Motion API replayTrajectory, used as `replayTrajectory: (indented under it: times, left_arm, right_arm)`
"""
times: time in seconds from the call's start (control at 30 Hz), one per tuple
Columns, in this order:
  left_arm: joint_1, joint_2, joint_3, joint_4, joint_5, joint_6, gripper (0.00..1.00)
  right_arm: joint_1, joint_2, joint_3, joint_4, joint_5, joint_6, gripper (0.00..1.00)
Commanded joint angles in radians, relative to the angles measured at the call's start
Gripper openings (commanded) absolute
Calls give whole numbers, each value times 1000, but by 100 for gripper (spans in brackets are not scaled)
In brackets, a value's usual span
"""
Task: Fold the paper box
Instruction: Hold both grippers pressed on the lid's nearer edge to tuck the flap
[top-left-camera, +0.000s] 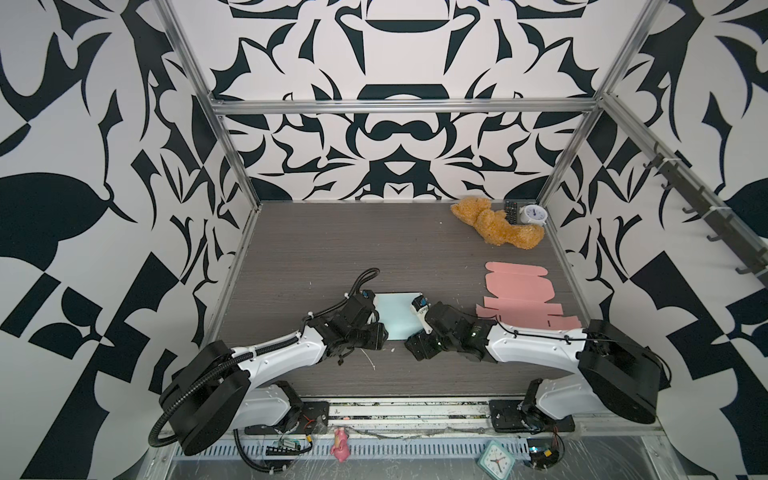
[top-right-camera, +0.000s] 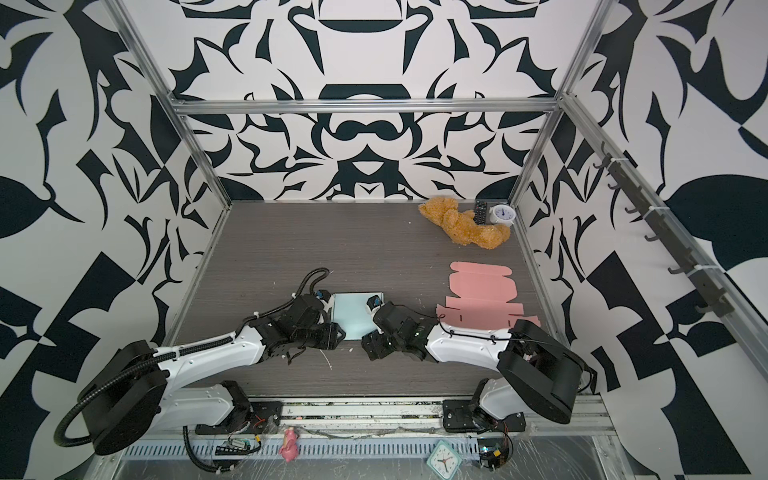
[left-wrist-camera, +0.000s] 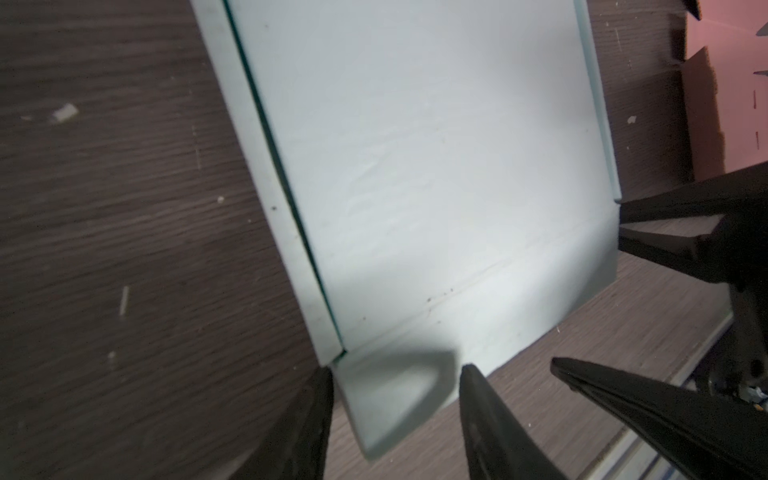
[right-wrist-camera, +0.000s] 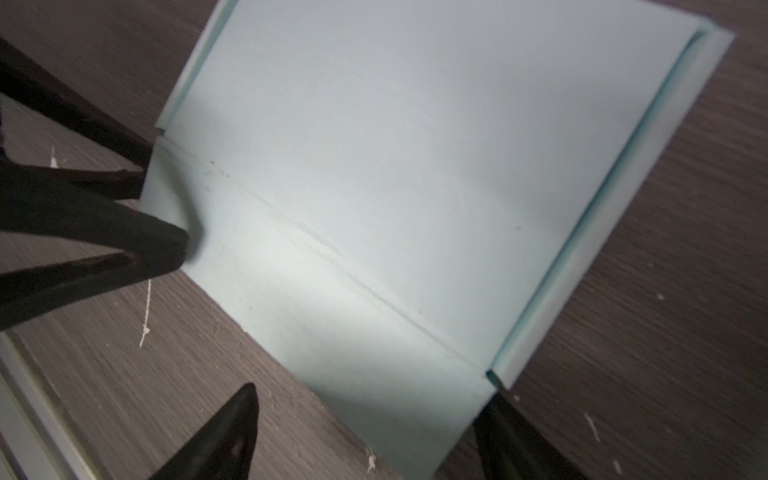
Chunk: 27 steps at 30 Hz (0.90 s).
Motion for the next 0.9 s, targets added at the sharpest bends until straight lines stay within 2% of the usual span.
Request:
replayTrajectory:
  times: [0.0,0.63,0.87]
  left_arm:
    - [-3,5,-11,-4,-22,-3,51]
    - [-3,9,-13,-8,-63,8,47]
    - [-3,59,-20,7,-71,8,46]
  right_arm:
    - [6,-16,31,4,22,-11,82]
    - [6,-71,22,-35,68,-17,84]
    - [6,-42,51,-52,90,-43,85]
